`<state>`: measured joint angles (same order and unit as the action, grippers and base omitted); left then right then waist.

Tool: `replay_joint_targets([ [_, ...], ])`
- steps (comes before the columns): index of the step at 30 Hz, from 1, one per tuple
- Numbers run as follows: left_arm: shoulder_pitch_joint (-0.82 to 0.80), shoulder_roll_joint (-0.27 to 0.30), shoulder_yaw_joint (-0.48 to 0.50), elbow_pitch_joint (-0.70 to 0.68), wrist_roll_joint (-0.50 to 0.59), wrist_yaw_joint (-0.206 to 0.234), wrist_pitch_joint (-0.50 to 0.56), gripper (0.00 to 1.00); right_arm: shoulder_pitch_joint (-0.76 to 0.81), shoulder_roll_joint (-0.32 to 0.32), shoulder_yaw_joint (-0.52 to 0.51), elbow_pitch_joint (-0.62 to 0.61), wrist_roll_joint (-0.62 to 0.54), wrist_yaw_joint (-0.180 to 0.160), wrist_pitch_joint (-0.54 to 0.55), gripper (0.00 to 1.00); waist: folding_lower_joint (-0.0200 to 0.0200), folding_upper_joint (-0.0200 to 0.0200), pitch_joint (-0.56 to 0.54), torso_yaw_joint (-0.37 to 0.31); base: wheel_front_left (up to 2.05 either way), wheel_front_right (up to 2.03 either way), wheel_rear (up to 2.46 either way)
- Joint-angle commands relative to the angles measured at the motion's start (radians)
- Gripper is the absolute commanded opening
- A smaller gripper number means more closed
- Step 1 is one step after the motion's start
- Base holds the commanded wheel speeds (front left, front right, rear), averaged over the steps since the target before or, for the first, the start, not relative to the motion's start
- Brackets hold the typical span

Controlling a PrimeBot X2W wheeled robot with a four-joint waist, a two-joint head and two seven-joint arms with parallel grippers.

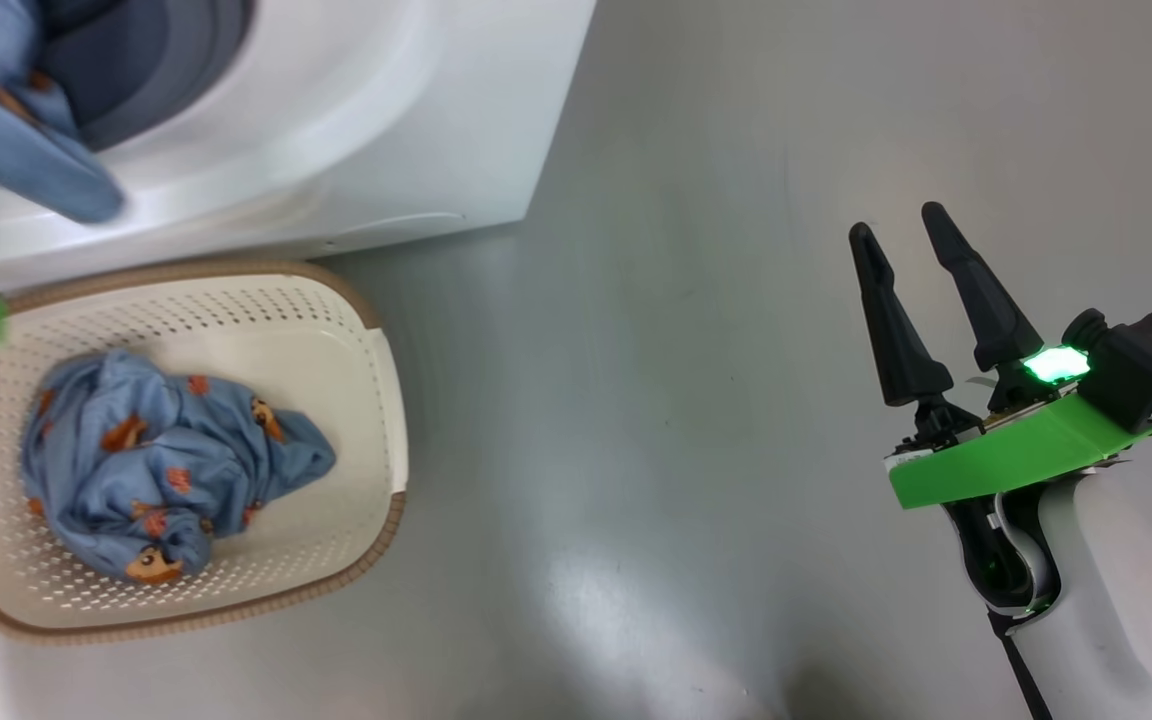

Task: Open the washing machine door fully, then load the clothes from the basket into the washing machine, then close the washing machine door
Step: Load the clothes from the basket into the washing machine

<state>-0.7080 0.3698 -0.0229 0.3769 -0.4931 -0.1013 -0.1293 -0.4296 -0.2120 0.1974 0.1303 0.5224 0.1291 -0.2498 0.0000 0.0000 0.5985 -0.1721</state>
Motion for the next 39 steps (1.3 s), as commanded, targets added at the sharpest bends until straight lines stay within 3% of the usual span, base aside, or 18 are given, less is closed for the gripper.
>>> replay_joint_targets([
  [1,-0.037,0.058,0.036,-0.032,-0.013,0.004,0.010,0.00,0.017,0.002,0.019,-0.025,-0.002,0.002,-0.012,1.00,0.0000,0.0000,0.015,-0.012,0.00,0.00,0.00],
  [11,-0.309,0.172,-0.003,0.093,0.021,0.000,0.170,0.00,-0.007,0.024,0.017,-0.035,-0.001,0.002,-0.012,1.00,0.0000,0.0000,0.103,-0.072,0.00,0.00,0.00],
  [23,-0.649,0.205,-0.060,0.381,0.028,-0.009,0.299,0.00,-0.024,0.040,0.021,-0.030,0.001,0.002,-0.012,1.00,0.0000,0.0000,0.150,-0.114,0.00,0.00,0.00],
  [24,-0.666,0.204,-0.061,0.397,0.030,-0.005,0.296,0.14,-0.023,0.040,0.019,-0.030,0.001,0.002,-0.012,1.00,0.0000,0.0000,0.150,-0.115,0.00,0.00,0.00],
  [25,-0.680,0.201,-0.061,0.414,0.030,-0.001,0.293,1.00,-0.023,0.039,0.018,-0.029,0.001,0.002,-0.012,1.00,0.0000,0.0000,0.150,-0.114,0.00,0.00,0.00],
  [39,-0.694,0.176,-0.103,0.531,0.007,-0.021,0.236,1.00,-0.026,0.033,0.013,-0.021,-0.006,0.002,-0.012,1.00,0.0000,0.0000,0.112,-0.069,0.00,0.00,0.00],
])
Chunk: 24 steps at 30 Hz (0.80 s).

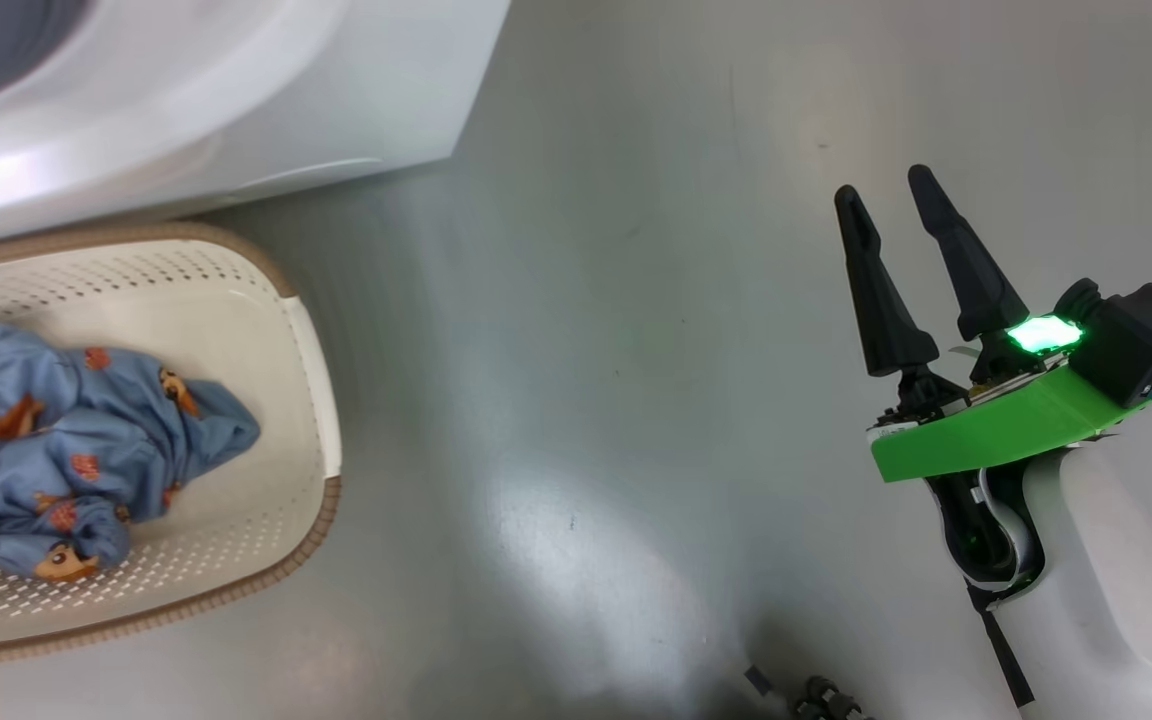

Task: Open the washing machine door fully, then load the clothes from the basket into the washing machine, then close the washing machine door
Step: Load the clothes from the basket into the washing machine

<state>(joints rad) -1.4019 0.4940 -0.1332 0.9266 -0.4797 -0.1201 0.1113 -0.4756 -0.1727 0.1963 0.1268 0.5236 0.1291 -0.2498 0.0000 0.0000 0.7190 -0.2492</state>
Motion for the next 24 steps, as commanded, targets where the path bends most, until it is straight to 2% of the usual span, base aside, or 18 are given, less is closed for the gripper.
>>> replay_joint_targets([
  [1,0.006,0.050,0.006,-0.019,-0.013,-0.004,-0.013,1.00,0.020,-0.006,0.015,-0.017,-0.006,0.002,-0.012,1.00,0.0000,0.0000,-0.013,0.011,0.00,0.00,0.00],
  [9,0.124,0.043,0.001,-0.069,-0.085,-0.010,-0.104,1.00,0.032,-0.006,0.007,-0.013,-0.003,0.002,-0.012,1.00,0.0000,0.0000,-0.062,0.039,0.00,0.00,0.00],
  [18,0.350,0.069,-0.003,-0.251,-0.116,-0.010,-0.206,1.00,0.061,-0.011,-0.009,-0.012,-0.003,0.002,-0.012,1.00,0.0000,0.0000,-0.115,0.067,0.00,0.00,0.00],
  [24,0.526,0.051,0.007,-0.448,-0.126,0.040,-0.238,1.00,0.075,-0.020,-0.016,-0.013,-0.003,0.002,-0.012,1.00,0.0000,0.0000,-0.144,0.090,0.00,0.00,0.00],
])
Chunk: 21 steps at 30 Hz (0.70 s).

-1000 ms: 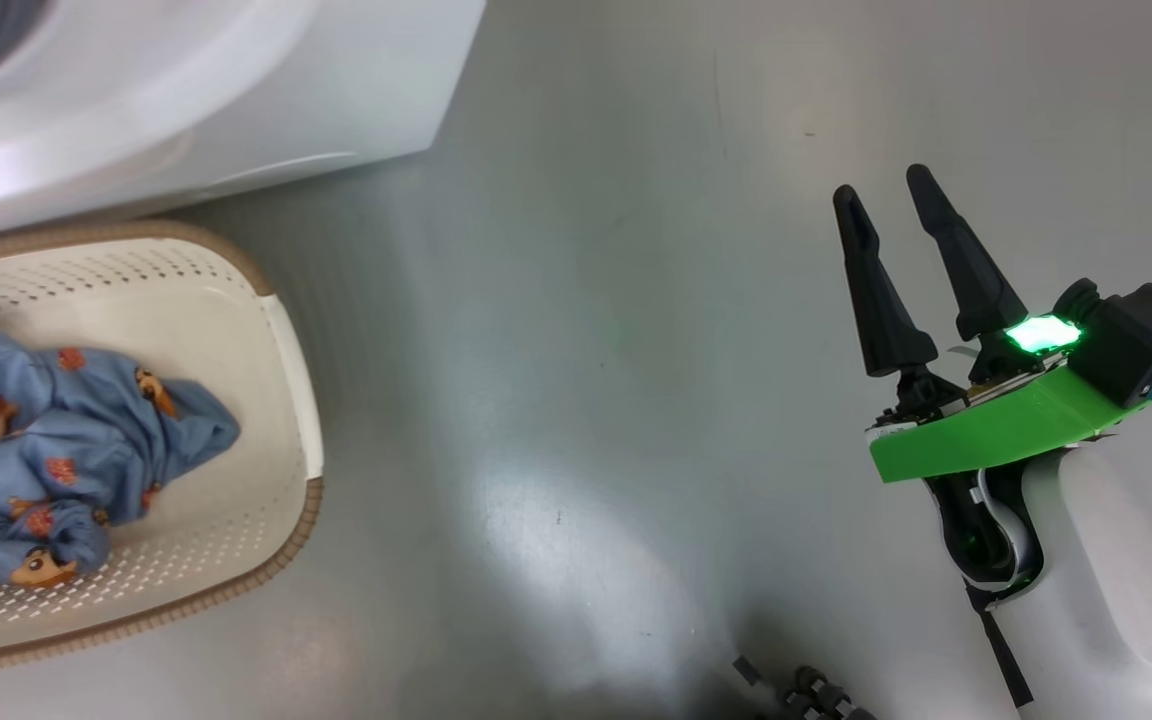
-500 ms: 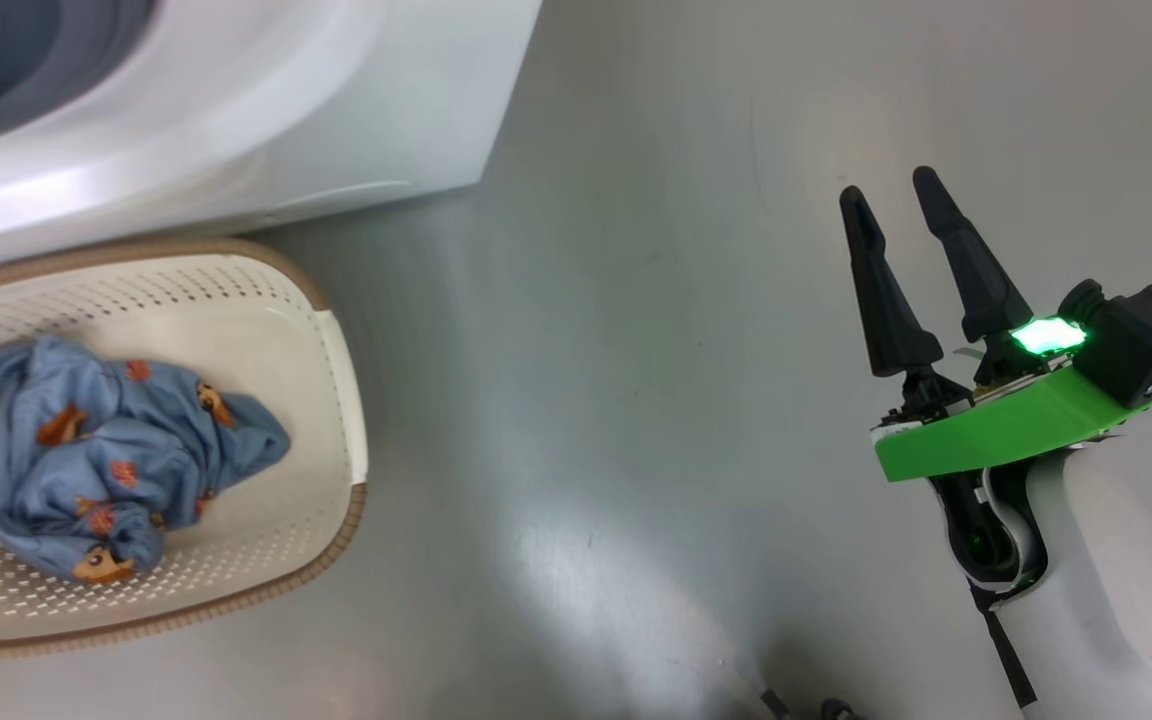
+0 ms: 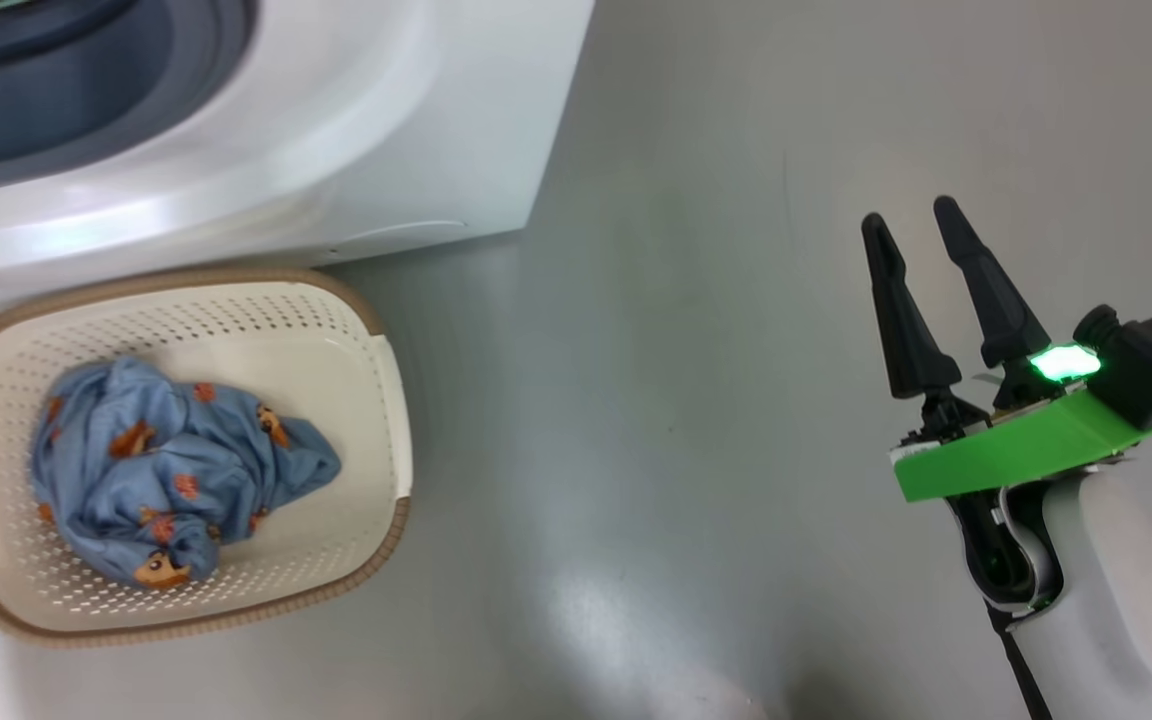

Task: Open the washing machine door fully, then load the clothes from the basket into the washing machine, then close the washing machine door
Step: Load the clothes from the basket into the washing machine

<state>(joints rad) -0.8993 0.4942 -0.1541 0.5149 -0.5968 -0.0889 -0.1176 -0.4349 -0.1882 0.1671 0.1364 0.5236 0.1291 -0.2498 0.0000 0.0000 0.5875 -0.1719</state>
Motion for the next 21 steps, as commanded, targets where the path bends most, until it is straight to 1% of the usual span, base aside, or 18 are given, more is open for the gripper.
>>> replay_joint_targets([
  [1,0.055,0.043,0.029,-0.074,-0.011,0.021,-0.013,1.00,0.035,-0.006,0.013,-0.022,-0.003,0.002,-0.012,1.00,0.0000,0.0000,-0.018,0.017,0.00,0.00,0.00],
  [7,0.238,0.026,0.043,-0.275,-0.013,0.089,-0.034,1.00,0.041,-0.020,0.017,-0.023,-0.003,0.002,-0.012,1.00,0.0000,0.0000,-0.049,0.039,0.00,0.00,0.00],
  [14,0.437,-0.013,0.049,-0.435,0.006,0.168,-0.084,1.00,0.050,-0.034,0.018,-0.023,-0.002,0.002,-0.012,1.00,0.0000,0.0000,-0.075,0.044,0.00,0.00,0.00],
  [15,0.437,-0.013,0.049,-0.435,0.006,0.168,-0.084,1.00,0.050,-0.034,0.018,-0.023,-0.002,0.002,-0.012,1.00,0.0000,0.0000,-0.075,0.044,0.00,0.00,0.00],
  [17,0.482,-0.026,0.048,-0.466,0.017,0.184,-0.099,1.00,0.052,-0.037,0.016,-0.023,-0.001,0.002,-0.012,1.00,0.0000,0.0000,-0.080,0.046,0.00,0.00,0.00],
  [21,0.548,-0.064,0.051,-0.498,0.018,0.202,-0.121,1.00,0.060,-0.042,0.019,-0.021,-0.002,0.002,-0.012,1.00,0.0000,0.0000,-0.095,0.050,0.00,0.00,0.00],
])
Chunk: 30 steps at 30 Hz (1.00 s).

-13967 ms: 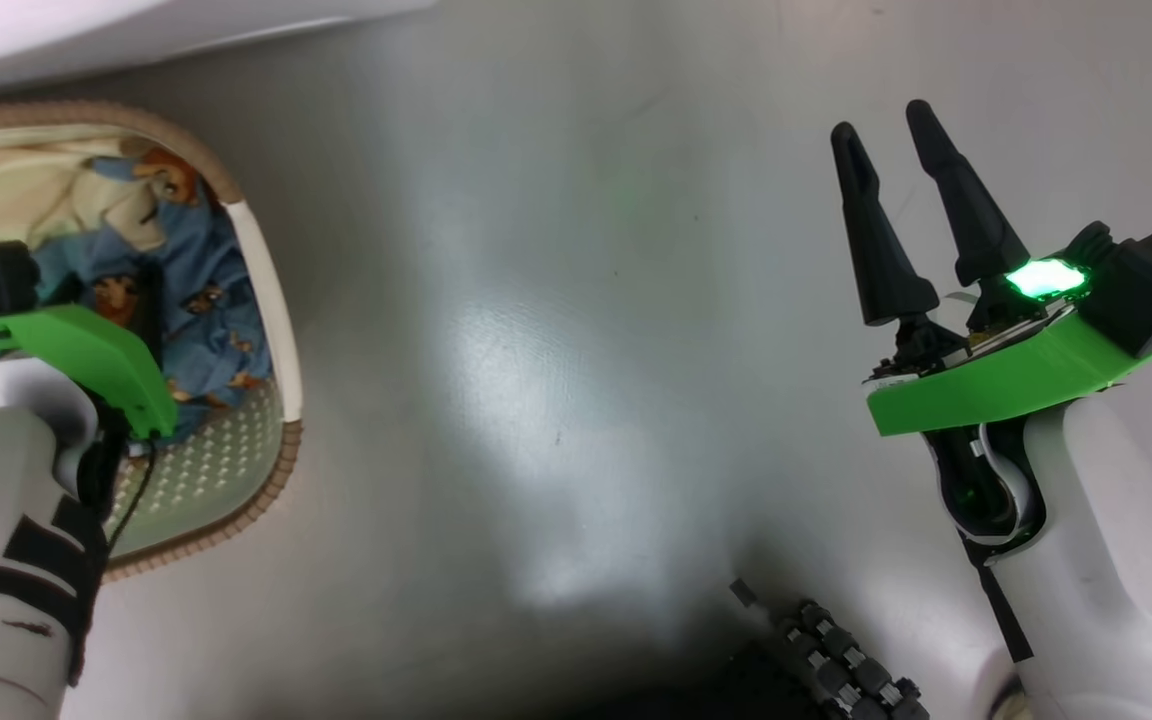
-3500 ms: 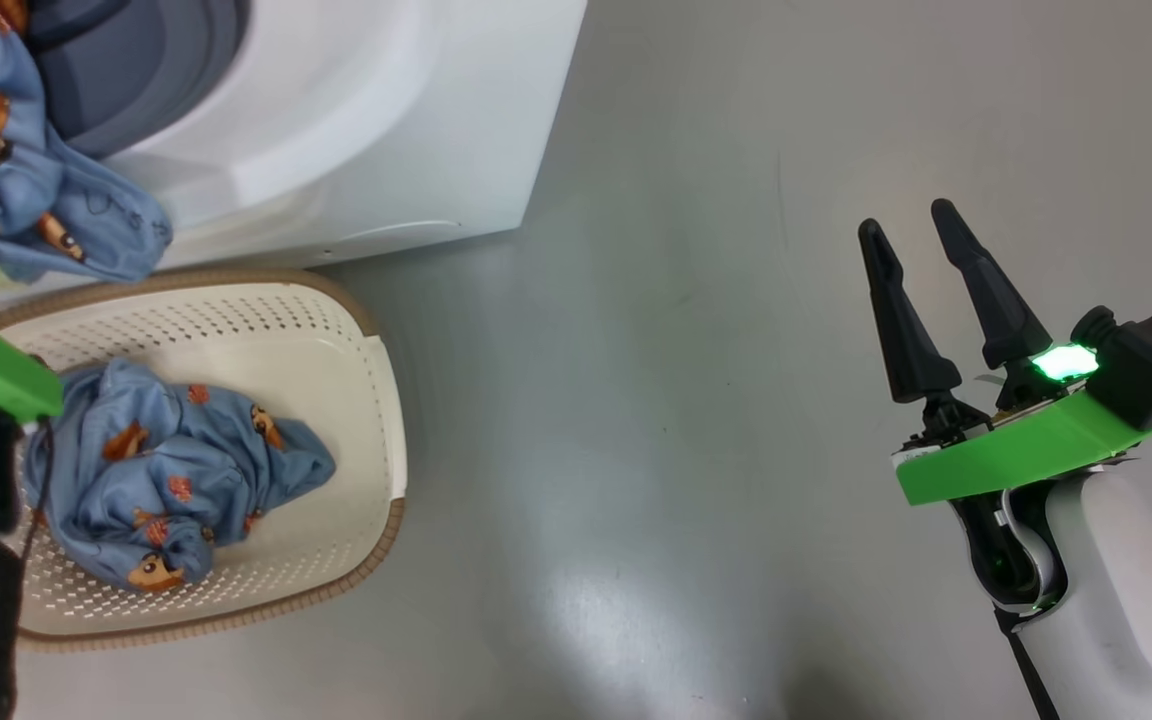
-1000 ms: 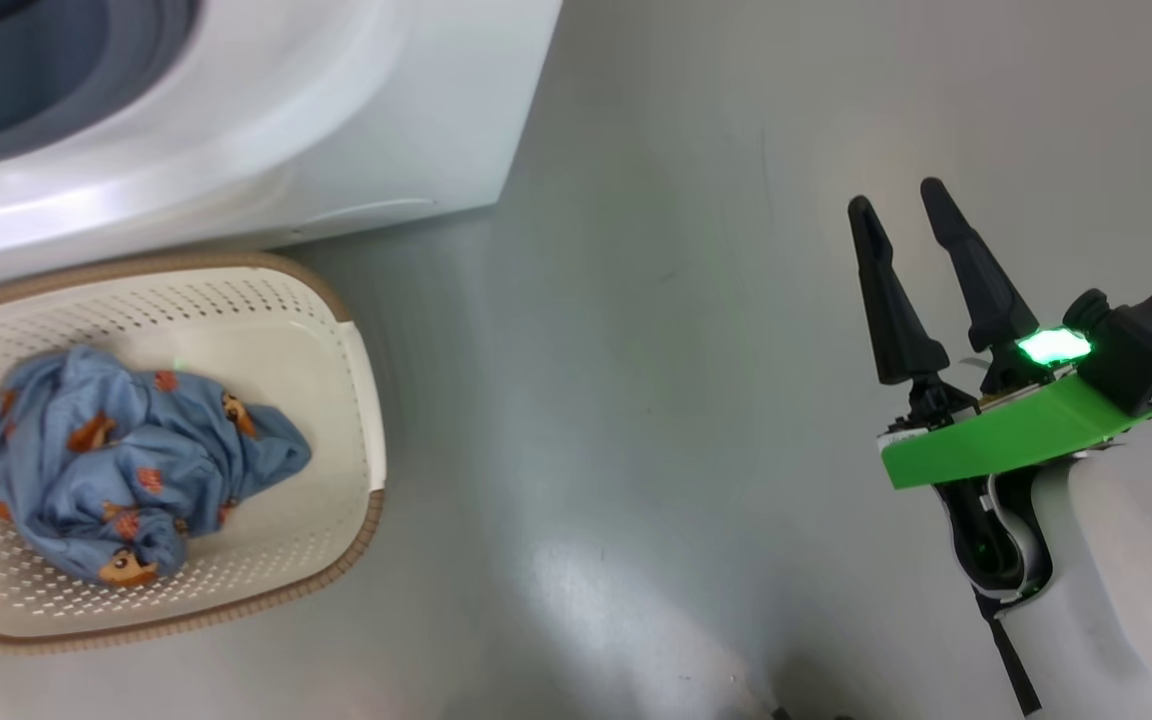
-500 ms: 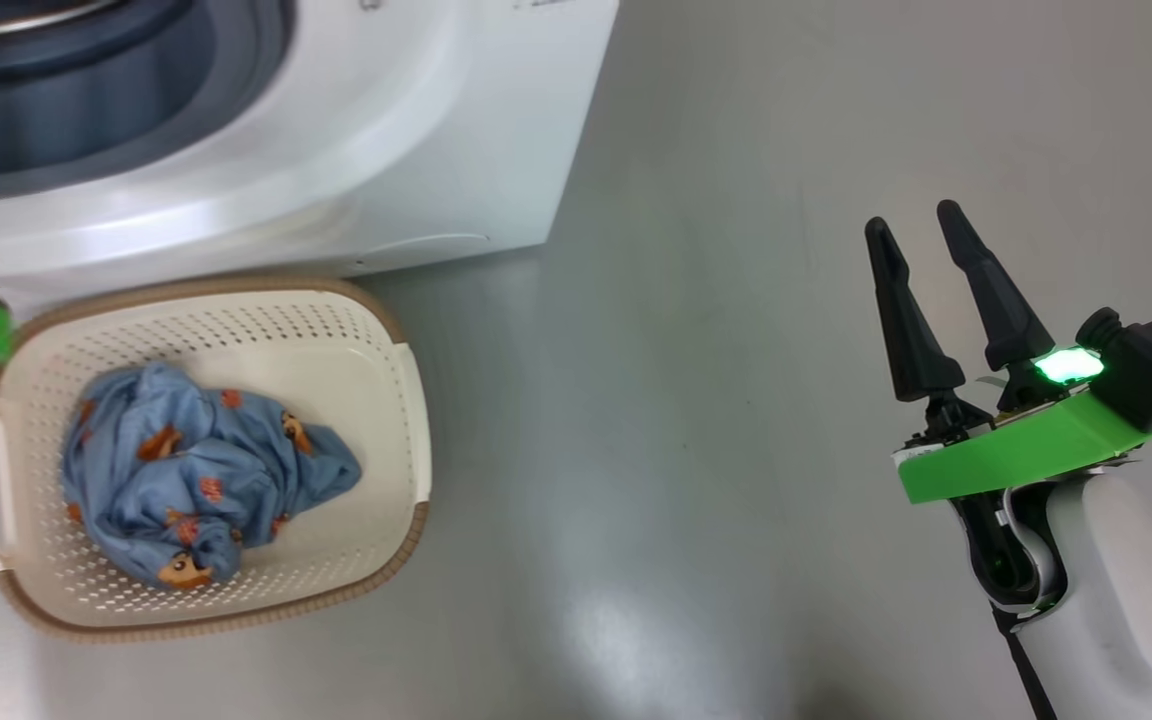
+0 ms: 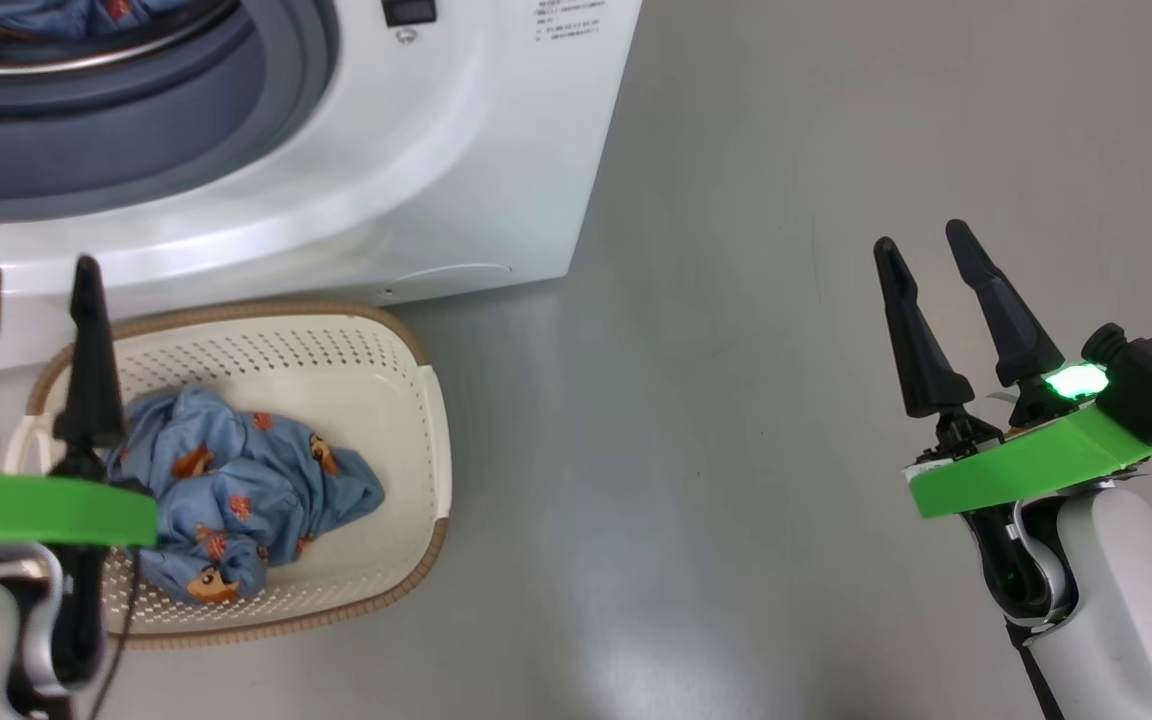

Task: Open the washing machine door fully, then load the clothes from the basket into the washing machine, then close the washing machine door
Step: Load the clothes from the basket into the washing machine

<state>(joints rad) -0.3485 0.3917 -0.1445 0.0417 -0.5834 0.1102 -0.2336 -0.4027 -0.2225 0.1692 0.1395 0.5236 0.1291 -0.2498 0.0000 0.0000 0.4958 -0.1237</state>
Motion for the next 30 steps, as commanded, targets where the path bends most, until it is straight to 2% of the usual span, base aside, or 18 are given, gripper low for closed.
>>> replay_joint_targets([
  [1,0.010,0.031,0.042,-0.028,0.004,0.005,-0.008,1.00,0.029,-0.008,0.017,-0.022,-0.002,0.002,-0.012,1.00,0.0000,0.0000,-0.008,0.002,0.00,0.00,0.00],
  [5,0.048,0.009,0.045,-0.032,0.014,0.008,-0.019,1.00,0.033,-0.013,0.024,-0.017,-0.001,0.002,-0.012,1.00,0.0000,0.0000,-0.031,0.004,0.00,0.00,0.00],
  [30,0.201,-0.102,0.120,0.012,0.064,-0.063,-0.028,1.00,0.106,-0.030,0.043,0.024,0.010,0.002,-0.012,1.00,0.0000,0.0000,-0.256,0.036,0.00,0.00,0.00],
])
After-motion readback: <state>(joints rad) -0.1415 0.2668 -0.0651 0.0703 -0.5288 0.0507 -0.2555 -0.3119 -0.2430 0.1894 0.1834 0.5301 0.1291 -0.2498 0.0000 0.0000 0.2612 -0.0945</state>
